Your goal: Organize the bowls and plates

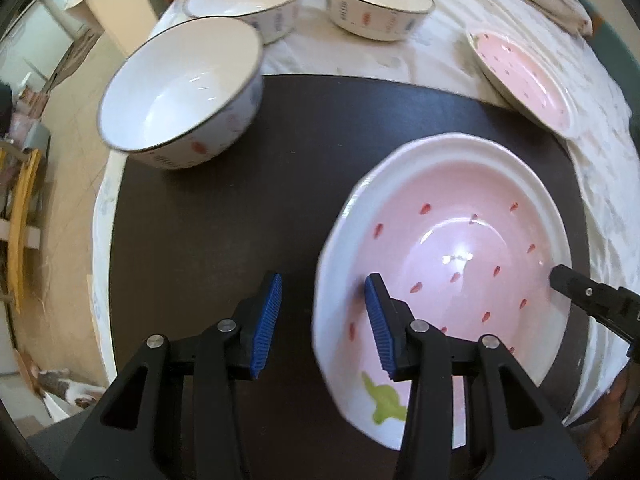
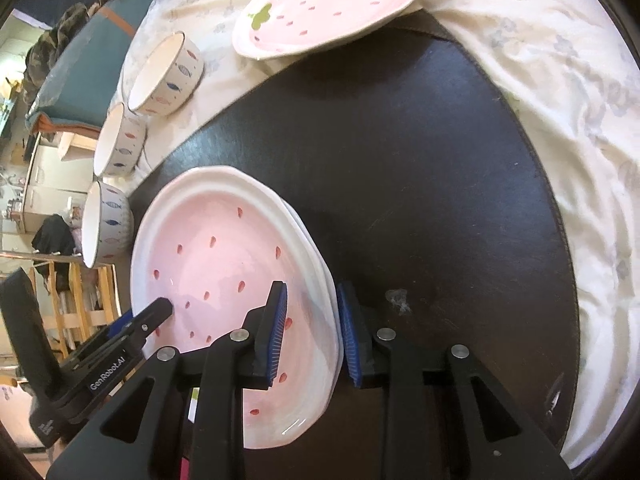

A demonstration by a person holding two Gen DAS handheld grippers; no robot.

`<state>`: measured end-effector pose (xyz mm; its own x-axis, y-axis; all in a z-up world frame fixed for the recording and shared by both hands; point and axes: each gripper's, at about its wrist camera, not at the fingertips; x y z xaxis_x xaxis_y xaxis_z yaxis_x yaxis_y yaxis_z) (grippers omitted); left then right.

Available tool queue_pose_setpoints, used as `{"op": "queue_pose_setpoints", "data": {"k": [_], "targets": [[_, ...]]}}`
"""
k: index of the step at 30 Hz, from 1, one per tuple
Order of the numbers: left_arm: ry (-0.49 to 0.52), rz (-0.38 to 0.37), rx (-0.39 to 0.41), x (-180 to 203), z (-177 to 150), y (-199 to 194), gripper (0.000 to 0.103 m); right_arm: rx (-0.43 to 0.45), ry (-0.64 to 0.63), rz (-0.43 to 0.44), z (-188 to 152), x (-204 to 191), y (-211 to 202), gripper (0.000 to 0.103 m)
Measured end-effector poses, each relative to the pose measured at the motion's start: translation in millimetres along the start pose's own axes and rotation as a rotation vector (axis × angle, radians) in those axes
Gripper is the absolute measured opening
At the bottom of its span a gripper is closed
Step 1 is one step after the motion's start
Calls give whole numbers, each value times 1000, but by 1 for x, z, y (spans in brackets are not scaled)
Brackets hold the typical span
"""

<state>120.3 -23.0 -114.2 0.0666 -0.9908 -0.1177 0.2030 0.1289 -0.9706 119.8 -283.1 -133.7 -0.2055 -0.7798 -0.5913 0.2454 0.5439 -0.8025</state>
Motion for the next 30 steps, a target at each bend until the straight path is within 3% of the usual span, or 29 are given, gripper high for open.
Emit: {"op": "queue_pose_setpoints", "data": {"k": [4, 6, 8, 11, 12, 14, 16, 30], "targets": [[-25, 15, 29, -9, 0, -16, 43, 40, -6, 2, -1, 2, -15, 30], [-34, 19, 56, -11, 1, -26, 55, 55, -1, 6, -3, 4, -23, 34], [-51, 10, 90, -14, 3, -37, 73, 73, 5, 29, -2, 4, -34, 47], [-77, -37, 117, -12, 11, -48, 87, 111, -16, 30, 4, 0, -51, 53], [-83, -52, 114, -10, 15, -49, 87, 122, -19, 33, 6, 0, -55, 57], [-97, -79, 103, -4, 22, -53, 87, 155, -13, 46, 11, 2, -67, 77], [-103, -99, 96, 3, 28, -55, 87, 187, -1, 72, 19, 6, -75, 88], [10, -55, 106, 66, 73, -57, 87, 206, 200, 176, 92, 63, -75, 90]]}}
Point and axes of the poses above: each gripper's, at about its wrist camera, not at the fingertips, and y roughly the way its jaws point, x to its right, z to its top, and after that the axes turned 9 degrees about z, right-handed
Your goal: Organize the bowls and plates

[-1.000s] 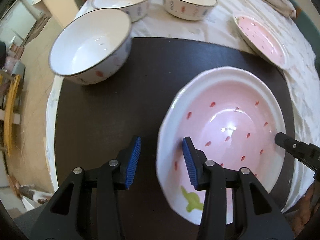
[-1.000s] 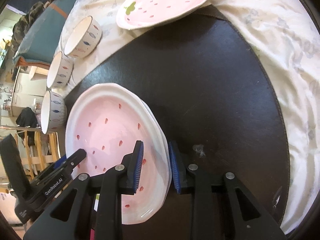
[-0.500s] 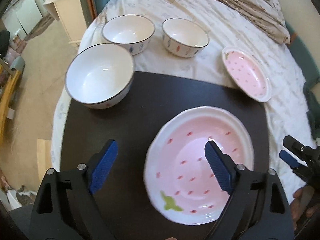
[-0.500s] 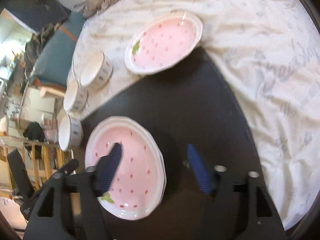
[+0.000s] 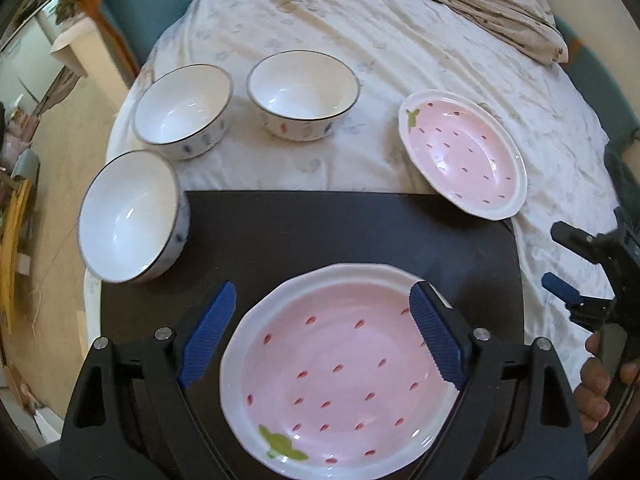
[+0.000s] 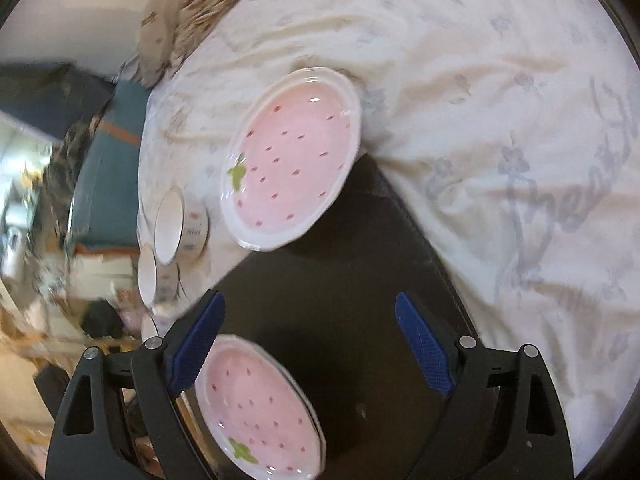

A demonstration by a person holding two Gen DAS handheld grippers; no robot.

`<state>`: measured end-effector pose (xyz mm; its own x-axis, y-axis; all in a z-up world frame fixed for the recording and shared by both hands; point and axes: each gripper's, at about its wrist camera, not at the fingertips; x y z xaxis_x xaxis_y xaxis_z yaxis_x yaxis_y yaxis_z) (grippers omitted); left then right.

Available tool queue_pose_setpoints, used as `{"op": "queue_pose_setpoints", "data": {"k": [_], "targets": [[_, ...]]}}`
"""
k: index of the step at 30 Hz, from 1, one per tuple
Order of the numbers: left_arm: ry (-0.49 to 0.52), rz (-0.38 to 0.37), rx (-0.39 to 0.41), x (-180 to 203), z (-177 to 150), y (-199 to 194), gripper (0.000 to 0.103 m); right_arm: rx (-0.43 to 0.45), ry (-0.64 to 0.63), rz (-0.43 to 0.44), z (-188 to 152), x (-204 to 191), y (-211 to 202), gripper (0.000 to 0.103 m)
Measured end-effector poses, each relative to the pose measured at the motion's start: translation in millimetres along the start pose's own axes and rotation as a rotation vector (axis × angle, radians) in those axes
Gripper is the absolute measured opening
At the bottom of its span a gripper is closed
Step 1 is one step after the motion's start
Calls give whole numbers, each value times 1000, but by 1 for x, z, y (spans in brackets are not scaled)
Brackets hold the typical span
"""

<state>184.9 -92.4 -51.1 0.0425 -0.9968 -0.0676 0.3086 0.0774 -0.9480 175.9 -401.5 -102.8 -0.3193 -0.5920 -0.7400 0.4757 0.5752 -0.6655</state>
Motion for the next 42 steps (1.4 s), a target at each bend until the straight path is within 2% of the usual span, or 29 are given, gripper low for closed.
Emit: {"op": "queue_pose_setpoints", "data": {"k": [3, 7, 12, 15, 18, 19, 20, 22, 25, 35, 36, 37, 42], "targets": [[19, 27, -1, 5, 8, 8, 87, 0, 66, 19, 10, 14, 7, 89], [19, 60, 6, 5, 19, 19, 87, 15, 77, 0, 22, 22, 14, 84], [17, 87, 0, 8, 33, 39, 87, 10, 12, -67, 36, 17, 28, 78], [34, 111, -2, 13, 39, 47, 87, -7, -15, -89, 40, 16, 40, 70], [62, 135, -2, 21, 44, 54, 87, -23, -21, -100, 45, 17, 52, 57], [66, 140, -1, 23, 45, 55, 87, -32, -7, -88, 47, 18, 57, 51], [74, 146, 1, 26, 47, 58, 87, -42, 17, -67, 49, 21, 63, 41], [82, 149, 0, 30, 50, 61, 87, -48, 52, -39, 54, 24, 72, 35], [94, 163, 4, 38, 54, 66, 87, -36, 27, -46, 59, 23, 79, 17], [121, 178, 24, 60, 62, 67, 87, -23, -44, -8, 45, 20, 56, 13], [126, 181, 26, 61, 61, 66, 87, -28, -56, -14, 41, 18, 52, 11], [130, 183, 28, 62, 60, 65, 87, -37, -73, -24, 37, 15, 48, 0], [126, 176, 17, 61, 51, 58, 87, -108, -115, -97, 16, 19, 53, 0]]}}
Point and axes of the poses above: each gripper's, at about its wrist camera, not at the fingertips, and y roughly the way its jaws point, x to its right, z to its top, and after that the axes turned 9 degrees about z, right-handed
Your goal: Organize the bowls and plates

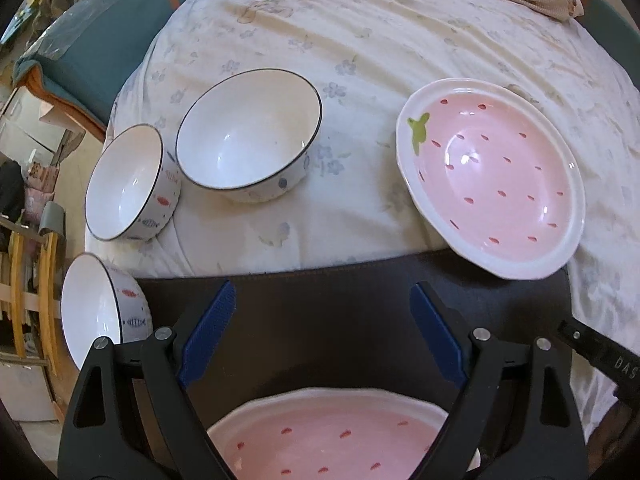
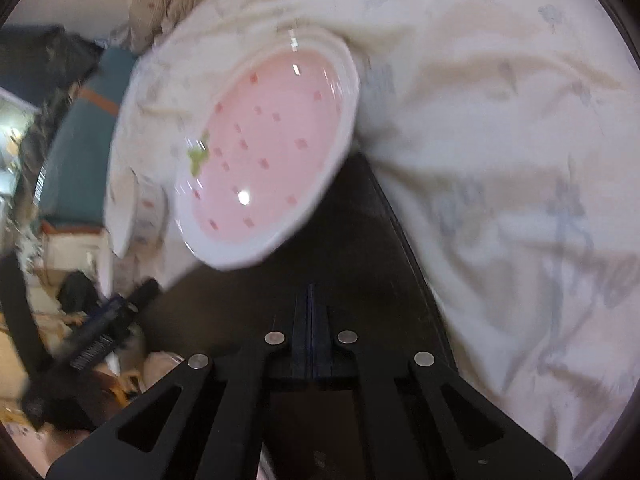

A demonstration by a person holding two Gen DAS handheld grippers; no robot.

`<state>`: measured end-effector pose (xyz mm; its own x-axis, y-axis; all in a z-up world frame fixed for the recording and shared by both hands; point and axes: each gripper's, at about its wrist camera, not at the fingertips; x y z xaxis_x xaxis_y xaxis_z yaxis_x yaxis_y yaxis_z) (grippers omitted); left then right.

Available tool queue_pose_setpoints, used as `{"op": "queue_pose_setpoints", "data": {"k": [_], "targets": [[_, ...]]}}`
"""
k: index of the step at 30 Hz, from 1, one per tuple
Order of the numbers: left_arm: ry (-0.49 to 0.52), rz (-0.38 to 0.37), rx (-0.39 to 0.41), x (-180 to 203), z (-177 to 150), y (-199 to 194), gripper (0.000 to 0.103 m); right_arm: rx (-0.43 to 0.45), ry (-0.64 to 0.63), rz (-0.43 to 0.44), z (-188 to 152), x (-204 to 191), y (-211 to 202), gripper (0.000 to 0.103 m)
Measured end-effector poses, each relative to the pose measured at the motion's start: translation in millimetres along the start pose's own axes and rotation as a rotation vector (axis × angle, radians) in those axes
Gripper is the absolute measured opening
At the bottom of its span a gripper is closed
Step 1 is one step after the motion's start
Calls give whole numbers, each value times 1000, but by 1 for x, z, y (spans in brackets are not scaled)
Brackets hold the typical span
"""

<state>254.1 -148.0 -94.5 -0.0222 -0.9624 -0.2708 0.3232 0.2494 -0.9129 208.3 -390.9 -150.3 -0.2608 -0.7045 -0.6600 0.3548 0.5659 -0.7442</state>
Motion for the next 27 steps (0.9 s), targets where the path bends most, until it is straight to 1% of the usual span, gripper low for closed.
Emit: {"op": "queue_pose_setpoints", "data": {"k": [1, 2, 3, 4, 6, 7, 9, 10, 11, 13, 15, 16, 17, 19, 20, 22, 24, 25, 26, 27], "targets": [[-5, -7, -4, -2, -2, -2, 87, -1, 7, 17, -1, 2, 1, 0], [-5, -14, -4, -3, -3, -3, 87, -5, 34, 87, 0, 5, 1, 0], [-6, -18, -3, -5, -5, -6, 87, 4, 59, 111, 0, 9, -2, 0], [-6, -17, 1, -7, -6, -8, 87, 28, 90, 120, 3, 13, -6, 4], [-7, -6, 1, -10, -7, -8, 87, 85, 161, 159, 10, 21, -20, 6], [-16, -8, -4, -12, -5, -7, 87, 98, 180, 174, 14, 23, -23, 8], [-45, -24, -16, -17, -1, -4, 87, 126, 221, 183, 23, 27, -31, 23], [-70, -45, -21, -20, 3, -2, 87, 143, 242, 191, 25, 29, -33, 43], [-82, -61, -23, -21, 5, 0, 87, 163, 268, 207, 26, 32, -36, 55], [-102, -94, -32, -20, 17, 6, 87, 200, 321, 226, 32, 38, -40, 55], [-103, -107, -37, -16, 26, 11, 85, 197, 335, 240, 39, 40, -35, 48], [-98, -118, -41, -12, 32, 14, 79, 191, 332, 251, 43, 40, -31, 37], [-94, -124, -44, -10, 35, 16, 74, 181, 323, 250, 47, 39, -29, 33], [-74, -135, -58, -1, 43, 24, 67, 179, 299, 246, 53, 35, -23, 30], [-70, -137, -64, 3, 46, 28, 67, 175, 288, 225, 58, 33, -20, 28], [-70, -140, -73, 5, 48, 33, 67, 153, 286, 212, 65, 34, -11, 26], [-66, -145, -86, 7, 47, 37, 67, 137, 275, 196, 68, 35, -3, 21], [-59, -149, -89, 6, 45, 38, 67, 132, 268, 187, 68, 37, 1, 17], [-44, -142, -82, 5, 43, 37, 67, 137, 253, 158, 68, 36, 2, 8], [-35, -131, -75, 4, 42, 37, 67, 140, 245, 142, 68, 35, 2, 7]]}}
Point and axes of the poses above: each gripper's, at about its wrist camera, not at the fingertips, and y roughly the way its jaws point, x to its right, z to its top, and after that the axes turned 9 degrees about z, right-handed
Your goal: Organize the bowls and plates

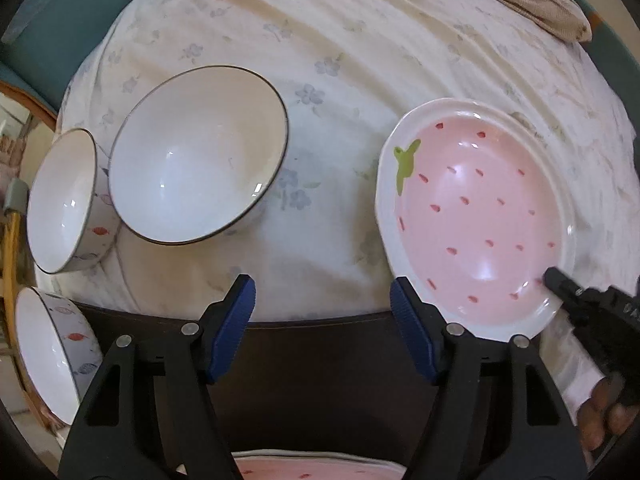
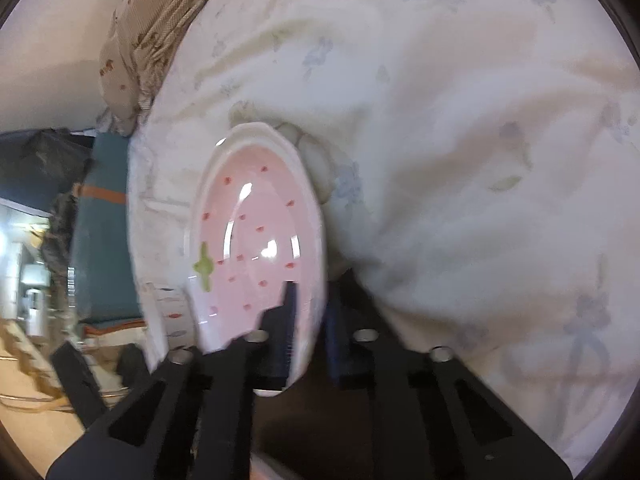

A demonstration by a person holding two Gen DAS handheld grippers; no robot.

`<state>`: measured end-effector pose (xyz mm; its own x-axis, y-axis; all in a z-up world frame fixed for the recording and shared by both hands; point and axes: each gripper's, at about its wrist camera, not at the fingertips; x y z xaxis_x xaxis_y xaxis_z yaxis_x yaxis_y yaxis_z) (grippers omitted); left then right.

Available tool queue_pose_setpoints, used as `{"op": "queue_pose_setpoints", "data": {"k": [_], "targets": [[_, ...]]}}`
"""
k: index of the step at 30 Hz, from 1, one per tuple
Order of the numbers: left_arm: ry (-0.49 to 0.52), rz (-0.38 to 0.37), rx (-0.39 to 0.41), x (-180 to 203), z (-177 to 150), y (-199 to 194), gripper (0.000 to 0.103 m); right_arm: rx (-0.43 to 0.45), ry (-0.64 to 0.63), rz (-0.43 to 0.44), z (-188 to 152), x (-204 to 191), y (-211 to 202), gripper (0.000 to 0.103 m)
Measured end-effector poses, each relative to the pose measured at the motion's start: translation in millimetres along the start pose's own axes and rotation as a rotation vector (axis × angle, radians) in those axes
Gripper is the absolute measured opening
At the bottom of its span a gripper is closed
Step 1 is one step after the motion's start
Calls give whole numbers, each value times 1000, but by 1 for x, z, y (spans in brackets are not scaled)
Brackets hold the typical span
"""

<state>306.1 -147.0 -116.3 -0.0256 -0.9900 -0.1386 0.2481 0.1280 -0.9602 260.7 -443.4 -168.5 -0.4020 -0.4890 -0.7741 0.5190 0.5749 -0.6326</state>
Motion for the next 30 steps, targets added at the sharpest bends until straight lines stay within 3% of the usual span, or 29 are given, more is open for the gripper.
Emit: {"op": "queue_pose_setpoints", "data": {"k": [4, 7, 17, 19, 21, 24, 30], "targets": [[-36, 28, 7, -14, 0, -3, 67, 6, -73, -31, -10, -14, -6, 7], [-51, 18, 11, -20, 0, -7, 67, 77, -87, -53, -33, -20, -23, 8], [-13, -33, 5, 10, -8, -22, 67, 10, 14, -50, -80, 23, -64, 11], [14, -46, -5, 23, -10, -23, 67, -64, 71, -30, -86, 35, -60, 13], [46, -36, -15, 34, -13, -21, 67, -76, 52, -54, -86, 35, -63, 18], [99, 0, -8, 49, -15, -18, 67, -11, -58, -152, -77, 21, -80, 18], [116, -12, -31, 59, -15, -2, 67, 21, 14, -100, -44, 39, -91, 18]]}}
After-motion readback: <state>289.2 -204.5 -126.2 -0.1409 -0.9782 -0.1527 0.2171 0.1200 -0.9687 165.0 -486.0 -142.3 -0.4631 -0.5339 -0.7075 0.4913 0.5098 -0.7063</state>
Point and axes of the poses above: each gripper's, at about its wrist camera, not at the fingertips, and y roughly the way its jaws point, x to its right, z to its top, and after that the axes turned 9 degrees about z, right-handed
